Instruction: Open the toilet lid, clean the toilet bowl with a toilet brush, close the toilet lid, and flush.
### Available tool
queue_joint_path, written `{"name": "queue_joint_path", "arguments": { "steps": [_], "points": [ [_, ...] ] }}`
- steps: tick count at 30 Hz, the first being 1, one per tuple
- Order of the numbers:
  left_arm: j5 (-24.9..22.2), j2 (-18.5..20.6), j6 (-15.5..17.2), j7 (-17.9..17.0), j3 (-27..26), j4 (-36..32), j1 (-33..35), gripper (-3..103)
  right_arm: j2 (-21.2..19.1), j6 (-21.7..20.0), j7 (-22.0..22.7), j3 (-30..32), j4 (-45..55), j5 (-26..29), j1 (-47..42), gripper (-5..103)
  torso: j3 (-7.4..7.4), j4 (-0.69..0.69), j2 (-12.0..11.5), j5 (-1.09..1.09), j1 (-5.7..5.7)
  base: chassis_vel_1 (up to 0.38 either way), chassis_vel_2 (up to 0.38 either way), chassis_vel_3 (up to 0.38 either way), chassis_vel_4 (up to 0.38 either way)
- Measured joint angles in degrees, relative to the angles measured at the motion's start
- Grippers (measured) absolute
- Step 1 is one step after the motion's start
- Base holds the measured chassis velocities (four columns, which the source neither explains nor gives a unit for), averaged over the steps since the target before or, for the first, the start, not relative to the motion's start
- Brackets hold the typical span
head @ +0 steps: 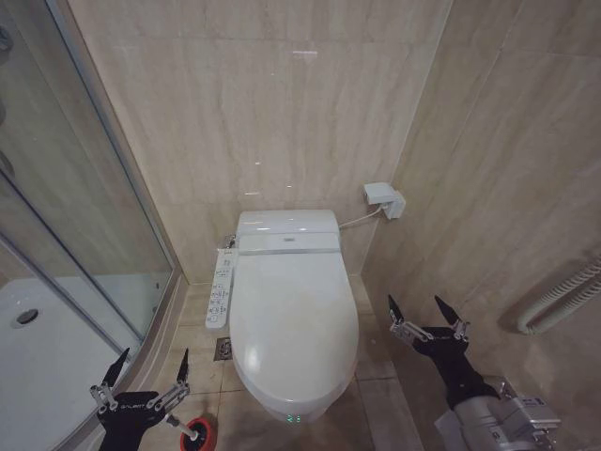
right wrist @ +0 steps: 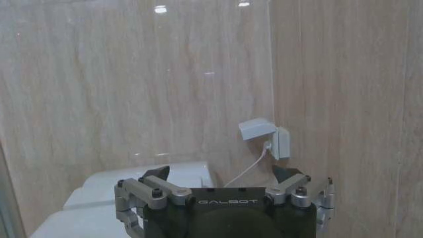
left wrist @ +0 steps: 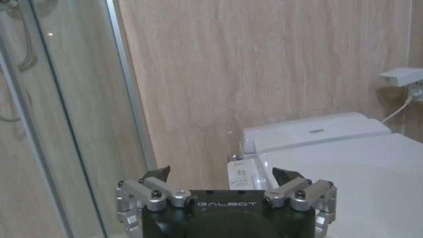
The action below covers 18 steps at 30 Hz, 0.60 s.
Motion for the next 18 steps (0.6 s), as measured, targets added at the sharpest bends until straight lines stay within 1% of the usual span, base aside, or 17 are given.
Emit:
{"name": "queue_joint_path", "arguments": {
  "steps": [18],
  "points": [
    [0.0, 0.0, 0.0, 0.0, 0.0, 0.0, 0.0, 100, 0.0, 0.0, 0.0, 0.0, 0.0, 0.0, 0.0, 100, 0.0, 0.0, 0.0, 0.0, 0.01, 0.0, 0.0, 0.0, 0.0]
  ]
}}
